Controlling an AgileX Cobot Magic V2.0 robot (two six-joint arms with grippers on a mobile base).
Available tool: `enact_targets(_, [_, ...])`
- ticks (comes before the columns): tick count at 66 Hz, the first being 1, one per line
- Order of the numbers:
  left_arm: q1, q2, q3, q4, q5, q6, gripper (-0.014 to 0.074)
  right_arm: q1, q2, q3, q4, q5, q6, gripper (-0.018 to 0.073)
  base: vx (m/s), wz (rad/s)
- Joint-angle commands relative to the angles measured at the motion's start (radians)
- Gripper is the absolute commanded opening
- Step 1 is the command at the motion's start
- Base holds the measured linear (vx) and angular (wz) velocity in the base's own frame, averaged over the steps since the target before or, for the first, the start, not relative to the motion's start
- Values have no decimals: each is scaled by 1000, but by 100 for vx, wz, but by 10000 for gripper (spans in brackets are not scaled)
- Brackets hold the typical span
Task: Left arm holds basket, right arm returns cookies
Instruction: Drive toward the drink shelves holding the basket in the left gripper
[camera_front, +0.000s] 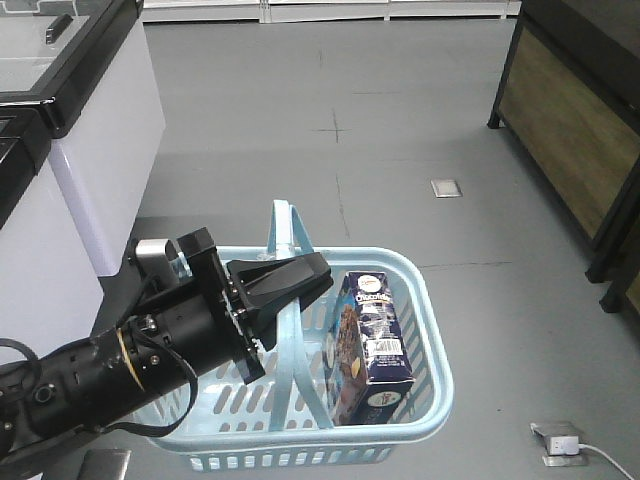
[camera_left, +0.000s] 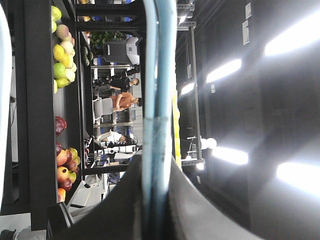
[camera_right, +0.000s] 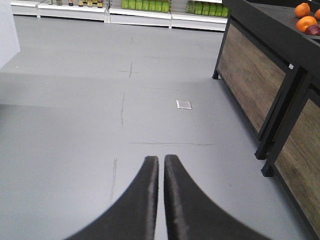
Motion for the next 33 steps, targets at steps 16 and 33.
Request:
enact_targets(16, [-7, -34, -30, -44, -265, 7, -3, -5, -12, 16, -9, -71, -8, 4, 12, 0])
enact_targets(33, [-7, -34, -30, -44, -265, 7, -3, -5, -12, 16, -9, -71, -8, 4, 19, 0])
